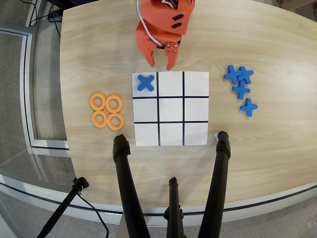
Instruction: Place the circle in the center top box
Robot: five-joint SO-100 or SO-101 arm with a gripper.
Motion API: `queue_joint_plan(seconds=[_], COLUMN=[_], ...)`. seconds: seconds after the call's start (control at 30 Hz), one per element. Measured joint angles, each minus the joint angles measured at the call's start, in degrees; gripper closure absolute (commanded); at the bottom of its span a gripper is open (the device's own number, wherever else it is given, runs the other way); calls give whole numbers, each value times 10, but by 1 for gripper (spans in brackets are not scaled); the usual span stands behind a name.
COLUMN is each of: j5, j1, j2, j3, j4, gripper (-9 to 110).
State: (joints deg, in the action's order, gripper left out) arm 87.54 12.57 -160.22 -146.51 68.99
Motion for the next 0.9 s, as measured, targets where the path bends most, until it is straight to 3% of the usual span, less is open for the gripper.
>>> queue_joint_plan(seconds=[0.23, 0.43, 0.9], j5=[20, 40, 26], j1=[86, 152, 165], j2=[172, 342, 598], j3=[55, 152, 255], j4=[-132, -171, -290], gripper=[83, 83, 83])
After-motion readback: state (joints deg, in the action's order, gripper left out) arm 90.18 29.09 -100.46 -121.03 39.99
